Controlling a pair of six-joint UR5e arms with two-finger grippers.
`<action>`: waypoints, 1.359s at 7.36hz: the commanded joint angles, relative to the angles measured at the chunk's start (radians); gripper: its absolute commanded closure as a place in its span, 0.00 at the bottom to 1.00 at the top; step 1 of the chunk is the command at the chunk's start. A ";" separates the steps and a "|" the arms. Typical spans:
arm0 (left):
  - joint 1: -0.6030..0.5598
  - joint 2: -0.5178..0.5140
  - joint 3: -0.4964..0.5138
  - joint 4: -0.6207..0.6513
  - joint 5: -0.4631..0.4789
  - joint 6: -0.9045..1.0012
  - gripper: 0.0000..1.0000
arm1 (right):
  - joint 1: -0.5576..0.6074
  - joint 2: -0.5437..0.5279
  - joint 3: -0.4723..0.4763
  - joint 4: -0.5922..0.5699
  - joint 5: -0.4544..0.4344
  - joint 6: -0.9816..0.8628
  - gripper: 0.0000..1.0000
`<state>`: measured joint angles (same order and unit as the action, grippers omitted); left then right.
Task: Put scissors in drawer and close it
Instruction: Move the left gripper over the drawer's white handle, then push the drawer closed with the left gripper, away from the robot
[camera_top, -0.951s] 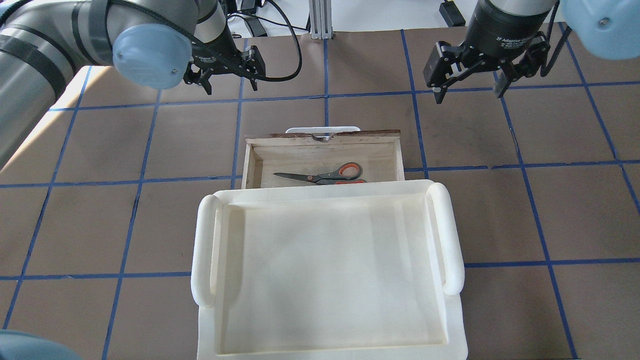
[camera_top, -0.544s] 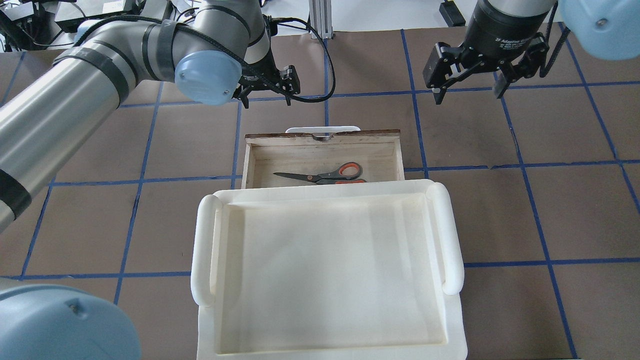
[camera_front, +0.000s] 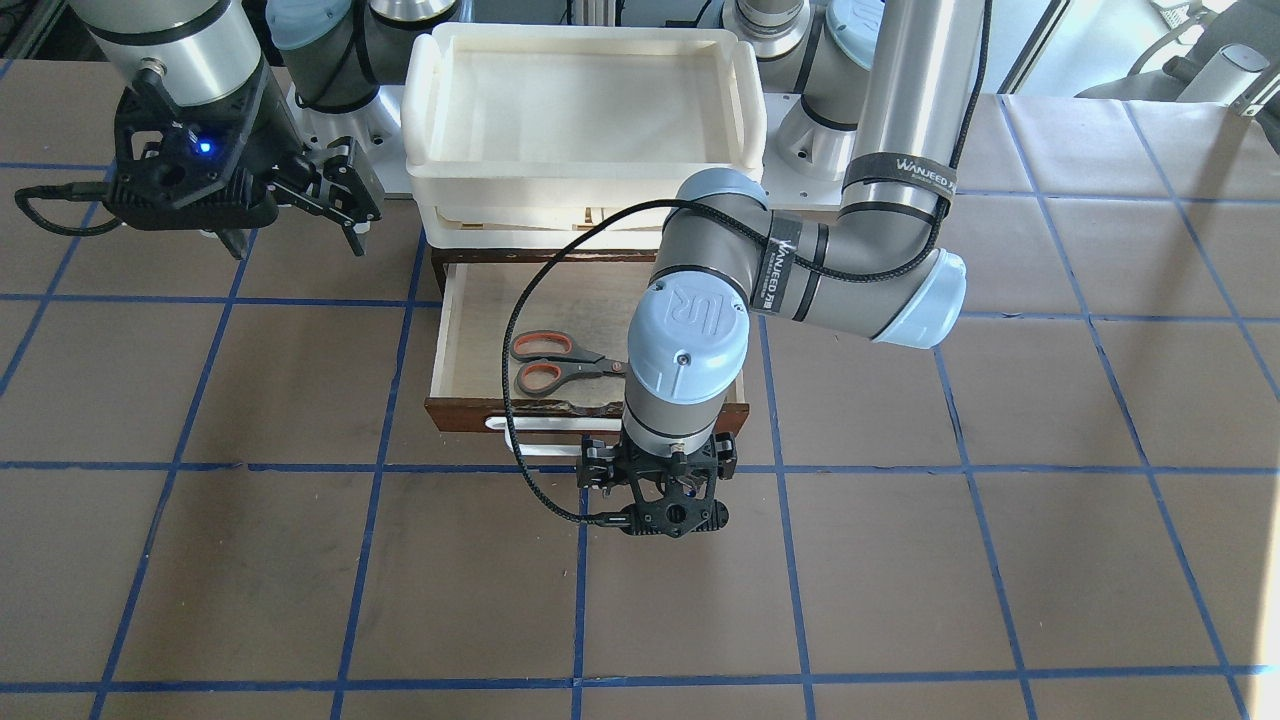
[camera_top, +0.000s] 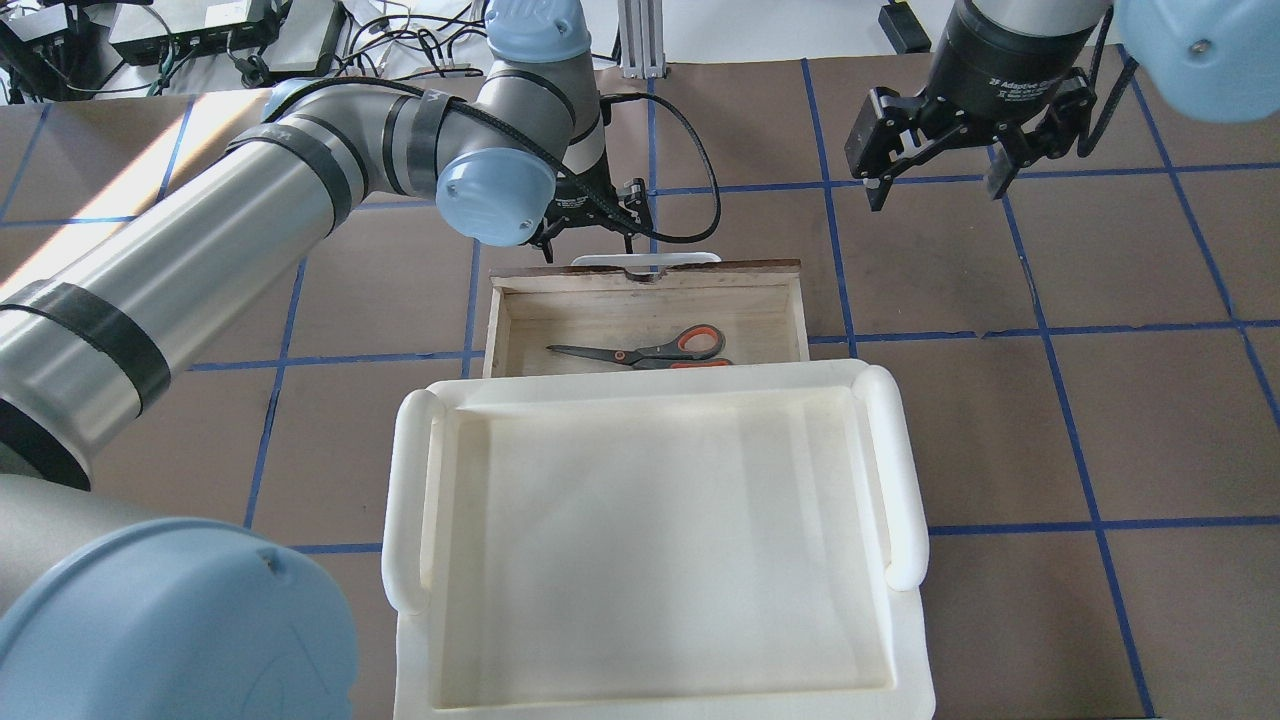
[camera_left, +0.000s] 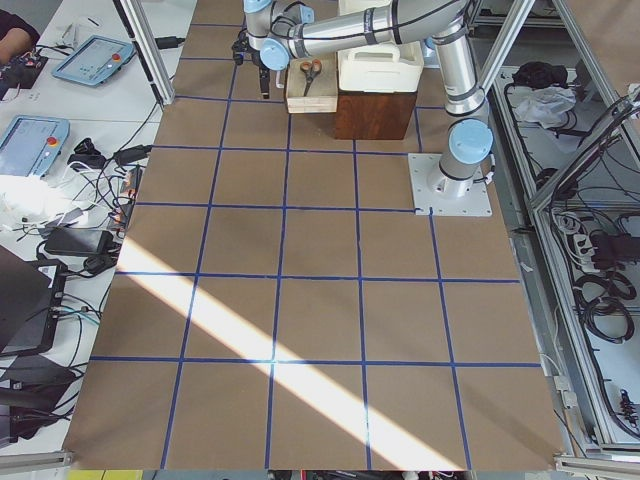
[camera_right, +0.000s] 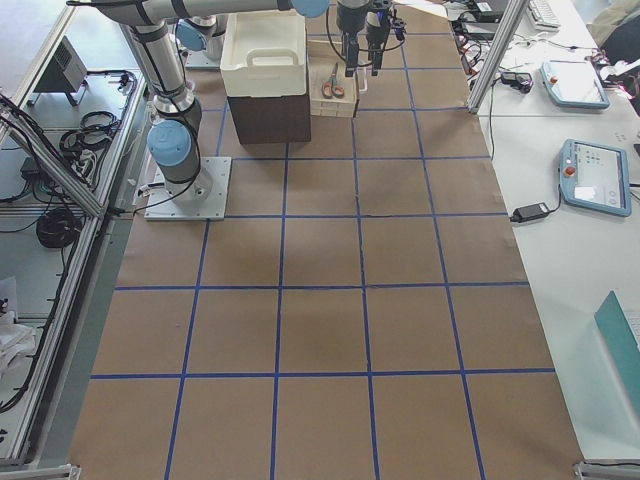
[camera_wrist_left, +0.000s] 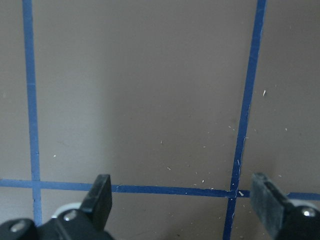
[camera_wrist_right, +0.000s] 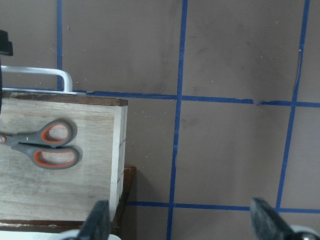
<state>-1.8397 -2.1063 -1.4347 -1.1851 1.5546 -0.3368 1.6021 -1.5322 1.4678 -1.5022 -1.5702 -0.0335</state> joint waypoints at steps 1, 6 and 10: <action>-0.007 -0.001 0.003 -0.053 -0.022 -0.019 0.00 | -0.001 0.000 0.000 0.000 -0.001 0.000 0.00; -0.007 0.022 0.029 -0.172 -0.036 -0.039 0.00 | -0.001 0.000 0.000 -0.001 -0.002 -0.008 0.00; -0.009 0.035 0.034 -0.237 -0.042 -0.085 0.00 | 0.001 0.000 0.000 0.000 0.001 -0.006 0.00</action>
<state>-1.8470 -2.0728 -1.3999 -1.4040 1.5172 -0.3904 1.6026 -1.5324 1.4680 -1.5019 -1.5707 -0.0399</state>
